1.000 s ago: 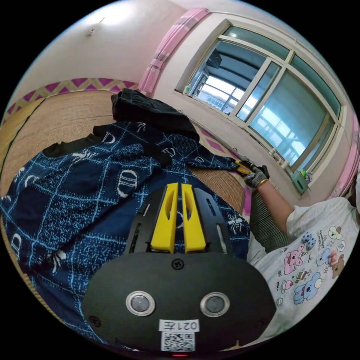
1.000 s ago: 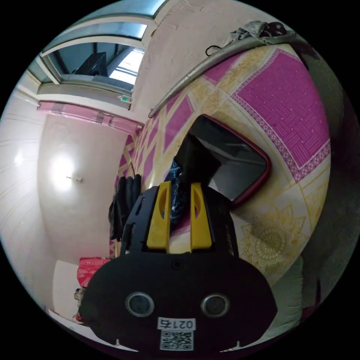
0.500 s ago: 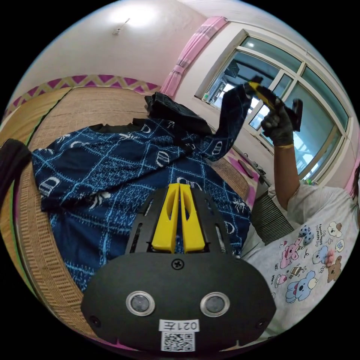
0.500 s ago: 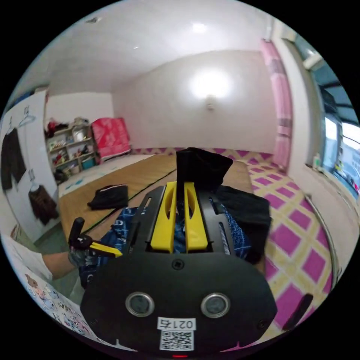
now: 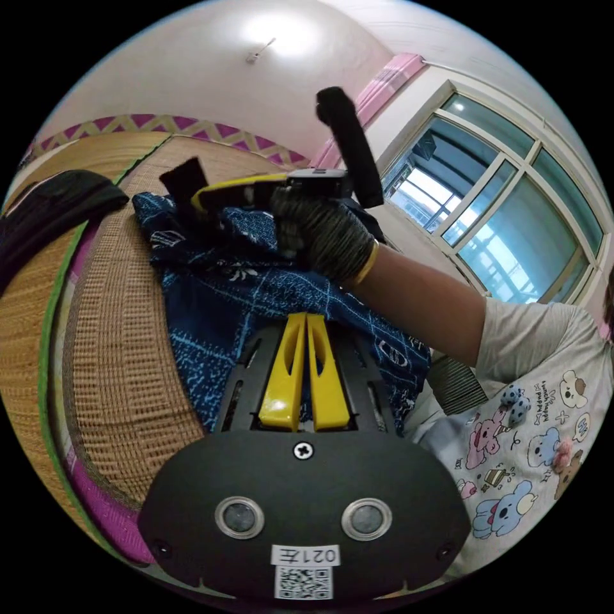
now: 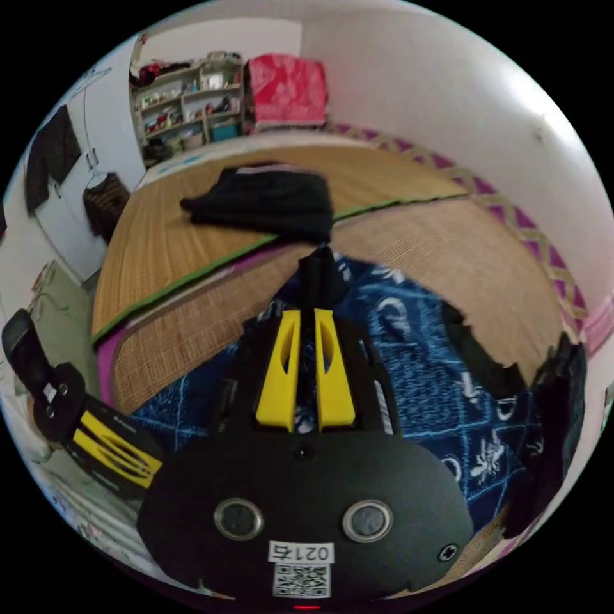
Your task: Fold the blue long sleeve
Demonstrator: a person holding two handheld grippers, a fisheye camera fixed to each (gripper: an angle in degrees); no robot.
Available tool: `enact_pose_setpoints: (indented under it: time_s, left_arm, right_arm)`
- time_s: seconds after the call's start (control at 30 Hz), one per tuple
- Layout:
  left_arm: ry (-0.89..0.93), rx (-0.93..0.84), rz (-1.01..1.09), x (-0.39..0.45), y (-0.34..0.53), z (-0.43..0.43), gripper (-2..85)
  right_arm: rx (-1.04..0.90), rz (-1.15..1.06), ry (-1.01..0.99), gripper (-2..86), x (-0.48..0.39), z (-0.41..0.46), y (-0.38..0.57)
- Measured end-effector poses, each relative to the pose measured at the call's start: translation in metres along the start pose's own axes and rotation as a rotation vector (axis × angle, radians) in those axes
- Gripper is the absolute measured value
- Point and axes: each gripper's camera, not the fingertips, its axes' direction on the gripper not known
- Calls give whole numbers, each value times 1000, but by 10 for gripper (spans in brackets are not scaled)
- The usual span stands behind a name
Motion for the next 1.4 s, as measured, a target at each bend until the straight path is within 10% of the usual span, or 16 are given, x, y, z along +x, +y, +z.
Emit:
enact_pose_setpoints:
  time_s: [0.2,0.6,1.4]
  left_arm:
    - [8,35,-33,-16,9,-39,-9]
    - [4,106,-95,-17,8,-104,-9]
    - [-208,226,-187,36,160,-239,79]
  right_arm:
    - [-70,-9,-174,69,5,-1,17]
    - [-298,336,164,53,169,-44,181]
    - [71,490,-105,92,74,-273,505]
